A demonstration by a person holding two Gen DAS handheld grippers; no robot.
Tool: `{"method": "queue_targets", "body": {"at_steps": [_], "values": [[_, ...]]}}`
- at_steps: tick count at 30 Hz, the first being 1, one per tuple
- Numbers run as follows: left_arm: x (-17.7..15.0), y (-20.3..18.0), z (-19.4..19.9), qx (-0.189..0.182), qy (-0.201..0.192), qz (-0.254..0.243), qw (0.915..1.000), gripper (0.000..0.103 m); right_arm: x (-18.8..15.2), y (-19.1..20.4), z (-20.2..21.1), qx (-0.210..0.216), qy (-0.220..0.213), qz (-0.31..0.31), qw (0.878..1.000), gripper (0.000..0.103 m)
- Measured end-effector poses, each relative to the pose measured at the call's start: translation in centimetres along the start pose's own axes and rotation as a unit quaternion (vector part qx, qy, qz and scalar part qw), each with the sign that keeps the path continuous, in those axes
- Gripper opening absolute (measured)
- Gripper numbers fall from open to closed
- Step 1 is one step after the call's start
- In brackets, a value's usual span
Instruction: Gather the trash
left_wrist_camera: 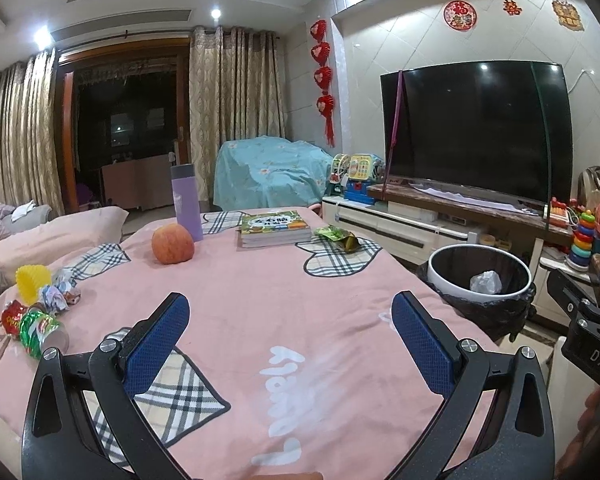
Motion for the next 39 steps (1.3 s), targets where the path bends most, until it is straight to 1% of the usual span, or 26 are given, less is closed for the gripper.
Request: {"method": "queue_targets", "body": {"at_steps": [16,39], "values": [[-0.17,-0.12,0.07,-0.003,-0.004,-0.002,1.0000,0.103,0.12,0.27,0.39,0.016,-0.008,-0.008,1.000,0.103],[-0.26,-0.06,0.10,-0.002,-0.003,0.001,1.0000,0.103,0.11,0.44,0.36,0.016,-0.007,-0.005,1.000,0.103]]}}
Point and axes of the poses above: each gripper's, at about its wrist camera, not at the fingertips, and z roughly against the way its jaws point, y to its left, x to its top, the point moved 8 cm from there along -z, roughly the way its jaws point, and after that the axes turned 7 degrees about -y, right-handed, at the moved point
